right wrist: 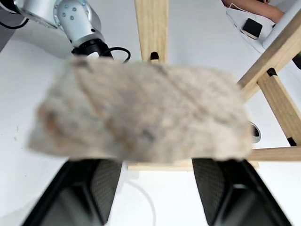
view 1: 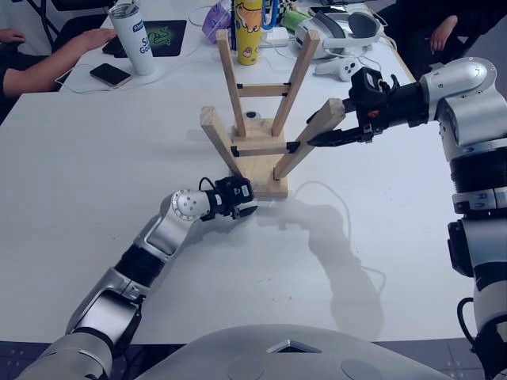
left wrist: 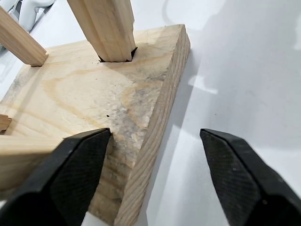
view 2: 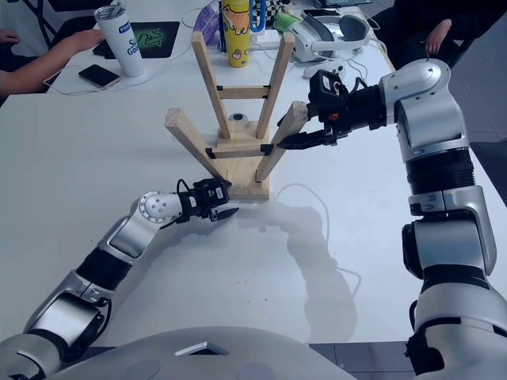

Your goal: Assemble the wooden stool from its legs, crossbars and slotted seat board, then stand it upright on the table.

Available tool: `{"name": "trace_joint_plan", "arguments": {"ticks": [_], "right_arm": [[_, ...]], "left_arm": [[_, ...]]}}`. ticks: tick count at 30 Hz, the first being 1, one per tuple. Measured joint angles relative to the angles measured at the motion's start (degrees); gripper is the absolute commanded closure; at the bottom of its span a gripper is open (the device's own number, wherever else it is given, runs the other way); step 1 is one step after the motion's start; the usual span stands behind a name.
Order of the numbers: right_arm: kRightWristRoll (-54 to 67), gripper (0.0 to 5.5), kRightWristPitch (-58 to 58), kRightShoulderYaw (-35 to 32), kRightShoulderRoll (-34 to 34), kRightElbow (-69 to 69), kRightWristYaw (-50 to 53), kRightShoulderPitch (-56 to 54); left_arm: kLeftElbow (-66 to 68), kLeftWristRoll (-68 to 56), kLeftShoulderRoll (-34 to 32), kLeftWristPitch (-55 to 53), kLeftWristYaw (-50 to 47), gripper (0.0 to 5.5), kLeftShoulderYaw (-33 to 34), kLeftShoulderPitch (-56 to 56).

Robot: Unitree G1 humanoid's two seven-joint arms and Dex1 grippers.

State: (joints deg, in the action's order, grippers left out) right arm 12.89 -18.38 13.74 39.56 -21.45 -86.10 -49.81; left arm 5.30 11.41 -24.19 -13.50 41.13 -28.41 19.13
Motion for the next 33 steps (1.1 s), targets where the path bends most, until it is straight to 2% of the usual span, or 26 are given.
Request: {"name": "trace_joint_plan", "arguments": {"ticks": [5, 11, 15, 20, 28, 33], "right_arm": [[0.1, 3.45, 0.1, -0.8, -2.8, -3.7, 2.4, -0.3], [2.9, 3.45, 0.8, -4.0, -9.2, -9.8, 5.0, -0.3], [6.0, 3.45, 1.3, -6.7, -10.0, -5.8, 7.6, 5.0], [6.3, 3.45, 2.7, -6.7, -9.1, 1.4, 9.4, 9.9], [6.7, 3.45, 5.6, -6.8, -13.2, -4.0, 13.3, 8.9], [6.7, 3.45, 7.3, -6.7, -13.3, -3.3, 14.0, 10.6]], "left_arm": [[-0.1, 0.0, 0.3, -0.1, -0.5, 1.96, 0.4, -0.5], [0.0, 0.1, 1.4, -1.2, -1.7, 1.96, 0.5, -0.6], [-0.2, 0.0, 2.0, -1.5, -2.2, 1.96, 0.9, -1.1], [-0.4, -0.4, 2.1, -1.7, -2.2, 1.96, 1.6, -1.8], [-0.1, -0.5, 1.6, -2.4, -2.3, 1.96, 2.3, -2.2], [0.8, -0.8, 2.5, -3.1, -2.3, 1.96, 2.7, -2.0]]}}
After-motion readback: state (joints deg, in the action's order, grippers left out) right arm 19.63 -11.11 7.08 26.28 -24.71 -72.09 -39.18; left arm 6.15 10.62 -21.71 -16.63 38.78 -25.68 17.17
